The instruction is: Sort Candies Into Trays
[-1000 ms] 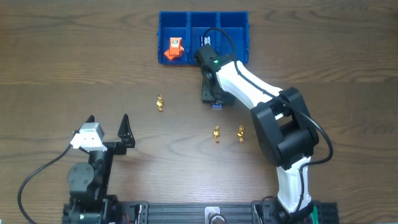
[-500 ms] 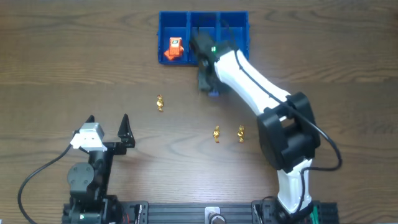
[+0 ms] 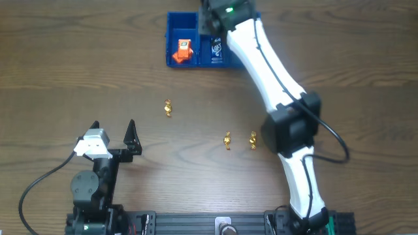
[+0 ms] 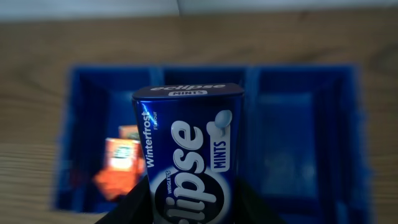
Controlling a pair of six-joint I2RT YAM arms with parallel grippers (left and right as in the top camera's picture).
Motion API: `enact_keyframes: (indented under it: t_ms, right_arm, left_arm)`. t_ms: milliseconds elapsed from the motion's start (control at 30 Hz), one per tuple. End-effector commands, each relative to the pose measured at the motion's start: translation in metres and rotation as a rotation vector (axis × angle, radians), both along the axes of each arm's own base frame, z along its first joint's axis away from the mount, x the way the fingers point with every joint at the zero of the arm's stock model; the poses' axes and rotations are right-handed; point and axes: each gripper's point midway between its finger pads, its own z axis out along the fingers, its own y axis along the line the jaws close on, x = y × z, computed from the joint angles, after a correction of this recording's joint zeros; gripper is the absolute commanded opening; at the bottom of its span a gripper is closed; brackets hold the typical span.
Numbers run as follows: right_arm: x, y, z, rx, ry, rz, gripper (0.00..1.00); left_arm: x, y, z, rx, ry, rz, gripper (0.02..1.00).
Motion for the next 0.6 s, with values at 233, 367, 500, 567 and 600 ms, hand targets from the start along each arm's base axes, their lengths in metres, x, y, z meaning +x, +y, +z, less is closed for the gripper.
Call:
enact_keyframes:
  t_ms: [233,367,500,567,600]
  right_arm:
    - [0.008,0.000,-0.061,-0.063,0.071,-0.001,0.279]
    - [0.009,0.000,-0.062,-0.064,0.072,-0.001,0.301]
    - [0.007,-0.001,-0.063,-0.066,0.078,0.000,0.505]
    - [0.007,-0.001,-0.059,-0.065,0.075,0.000,0.807]
    - [0.006,0.000,-0.054,-0.062,0.068,0.001,0.912]
  left_arm:
    - [-0.001,-0.001,-0.016,0.015,0.048,-0.011,0.998]
    - [-0.001,-0.001,-0.016,0.014,0.048,-0.011,0.996]
    - [-0.001,-0.001,-0.016,0.015,0.048,-0.011,0.998]
    - [-0.001,-0.001,-0.016,0.015,0.048,-0.011,0.998]
    - [-0.001,-0.001,-0.016,0.015,0.048,-0.011,0.998]
